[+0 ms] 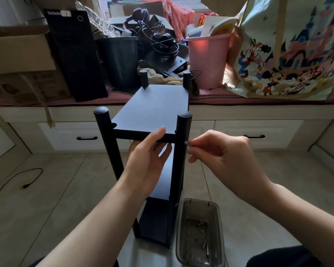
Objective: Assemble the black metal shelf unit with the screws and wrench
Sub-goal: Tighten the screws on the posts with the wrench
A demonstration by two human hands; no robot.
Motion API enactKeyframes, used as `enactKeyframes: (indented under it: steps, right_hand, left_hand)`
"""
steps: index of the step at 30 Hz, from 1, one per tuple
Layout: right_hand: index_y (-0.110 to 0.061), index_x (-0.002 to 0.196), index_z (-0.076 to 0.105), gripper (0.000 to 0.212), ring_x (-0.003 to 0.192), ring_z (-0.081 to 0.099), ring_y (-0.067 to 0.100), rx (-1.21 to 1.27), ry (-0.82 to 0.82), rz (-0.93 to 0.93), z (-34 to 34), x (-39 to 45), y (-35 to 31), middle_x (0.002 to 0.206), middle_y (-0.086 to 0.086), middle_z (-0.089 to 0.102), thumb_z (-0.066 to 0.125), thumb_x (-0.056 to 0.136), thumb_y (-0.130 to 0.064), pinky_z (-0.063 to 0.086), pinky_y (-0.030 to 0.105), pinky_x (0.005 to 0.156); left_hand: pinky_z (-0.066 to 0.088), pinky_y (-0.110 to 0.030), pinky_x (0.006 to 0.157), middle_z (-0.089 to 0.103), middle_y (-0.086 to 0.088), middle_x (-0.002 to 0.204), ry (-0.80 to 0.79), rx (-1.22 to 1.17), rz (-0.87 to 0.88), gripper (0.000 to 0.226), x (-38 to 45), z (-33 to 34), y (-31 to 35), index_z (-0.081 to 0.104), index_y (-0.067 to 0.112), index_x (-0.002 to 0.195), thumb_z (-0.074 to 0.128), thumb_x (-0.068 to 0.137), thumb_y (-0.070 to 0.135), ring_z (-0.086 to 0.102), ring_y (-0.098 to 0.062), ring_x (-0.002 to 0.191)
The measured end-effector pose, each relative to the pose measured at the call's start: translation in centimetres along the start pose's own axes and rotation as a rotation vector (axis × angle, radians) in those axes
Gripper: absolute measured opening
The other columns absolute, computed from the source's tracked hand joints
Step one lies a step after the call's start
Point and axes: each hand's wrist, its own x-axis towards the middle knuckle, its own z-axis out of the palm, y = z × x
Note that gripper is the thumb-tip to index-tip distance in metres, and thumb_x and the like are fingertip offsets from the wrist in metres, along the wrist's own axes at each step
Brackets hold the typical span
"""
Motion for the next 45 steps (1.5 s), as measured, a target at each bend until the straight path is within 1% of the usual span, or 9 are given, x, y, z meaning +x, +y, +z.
enactKeyframes:
  steps: [3, 9, 15, 19, 21, 30, 37, 41, 45]
  right_hand:
    - [-0.003, 0.091, 0.073, 0.011, 0.069, 0.071, -0.001, -0.028, 0.001, -0.006, 0.2, 0.1, 0.0, 0.076, -0.004, 0.073, 0.076, 0.082, -0.008, 0.056, 0.016, 0.073]
    - [-0.004, 0.092, 0.073, 0.011, 0.072, 0.07, -0.004, -0.091, 0.017, -0.052, 0.5, 0.2, 0.0, 0.076, -0.005, 0.073, 0.076, 0.083, -0.009, 0.055, 0.012, 0.074]
    - [-0.006, 0.087, 0.068, 0.011, 0.067, 0.07, -0.002, 0.001, 0.058, 0.011, 0.9, 0.3, 0.2, 0.074, -0.007, 0.072, 0.078, 0.081, -0.009, 0.055, 0.014, 0.07]
    - [-0.008, 0.082, 0.065, 0.019, 0.061, 0.069, 0.003, 0.004, 0.059, 0.073, 0.9, 0.6, 0.0, 0.07, -0.006, 0.07, 0.079, 0.08, -0.021, 0.055, 0.017, 0.063]
    - [-0.008, 0.08, 0.064, 0.02, 0.059, 0.068, 0.005, 0.0, 0.056, 0.086, 1.0, 0.7, -0.1, 0.068, -0.005, 0.069, 0.079, 0.08, -0.021, 0.055, 0.018, 0.061]
    - [-0.004, 0.082, 0.064, 0.017, 0.066, 0.069, 0.003, -0.109, 0.055, 0.037, 1.1, 0.6, -0.3, 0.07, -0.003, 0.07, 0.078, 0.082, -0.013, 0.056, 0.02, 0.067]
    - [-0.005, 0.083, 0.066, 0.017, 0.065, 0.069, 0.003, -0.162, 0.071, -0.011, 1.2, 0.6, -0.4, 0.072, -0.002, 0.071, 0.078, 0.081, -0.016, 0.056, 0.017, 0.066]
    - [-0.007, 0.08, 0.064, 0.019, 0.061, 0.068, 0.003, -0.038, 0.084, 0.113, 1.2, 0.5, -0.4, 0.066, -0.006, 0.069, 0.078, 0.083, -0.019, 0.054, 0.019, 0.061]
    - [-0.007, 0.081, 0.063, 0.017, 0.062, 0.067, 0.006, -0.14, 0.085, 0.023, 1.4, 0.5, -0.4, 0.069, -0.004, 0.068, 0.078, 0.082, -0.015, 0.055, 0.022, 0.063]
  left_hand:
    - [0.049, -0.032, 0.096, 0.064, -0.002, 0.085, 0.005, 0.004, 0.001, 0.011, 0.0, 0.0, 0.0, 0.064, 0.015, 0.078, 0.071, 0.074, 0.024, 0.066, -0.016, 0.095]
    - [0.05, -0.031, 0.091, 0.065, -0.001, 0.083, 0.011, 0.02, 0.01, 0.013, 0.0, -0.1, 0.0, 0.064, 0.016, 0.08, 0.072, 0.073, 0.024, 0.068, -0.013, 0.089]
    - [0.05, -0.029, 0.089, 0.063, -0.002, 0.086, 0.02, 0.021, 0.004, 0.015, -0.1, 0.0, 0.0, 0.062, 0.015, 0.082, 0.071, 0.073, 0.023, 0.067, -0.013, 0.088]
    - [0.051, -0.03, 0.094, 0.06, -0.007, 0.098, 0.026, 0.02, 0.001, 0.019, -0.1, 0.1, 0.1, 0.06, 0.015, 0.086, 0.071, 0.073, 0.023, 0.064, -0.018, 0.1]
    - [0.05, -0.03, 0.096, 0.059, -0.009, 0.102, 0.024, 0.021, -0.006, 0.018, -0.2, 0.2, 0.1, 0.061, 0.015, 0.086, 0.071, 0.073, 0.023, 0.062, -0.02, 0.105]
    - [0.05, -0.033, 0.095, 0.067, -0.002, 0.086, 0.014, 0.02, 0.004, 0.005, -0.2, 0.1, 0.1, 0.069, 0.018, 0.074, 0.069, 0.077, 0.022, 0.068, -0.017, 0.097]
    - [0.05, -0.035, 0.098, 0.068, -0.004, 0.089, -0.003, 0.025, 0.008, 0.008, -0.1, 0.1, 0.1, 0.072, 0.018, 0.074, 0.069, 0.079, 0.023, 0.067, -0.02, 0.103]
    - [0.05, -0.036, 0.1, 0.066, -0.01, 0.102, -0.024, 0.032, 0.01, 0.007, -0.1, -0.1, 0.0, 0.07, 0.017, 0.079, 0.069, 0.08, 0.024, 0.065, -0.028, 0.113]
    - [0.054, -0.03, 0.089, 0.069, -0.003, 0.091, -0.022, 0.027, 0.02, 0.007, -0.1, -0.1, 0.0, 0.073, 0.02, 0.074, 0.069, 0.079, 0.023, 0.069, -0.019, 0.098]
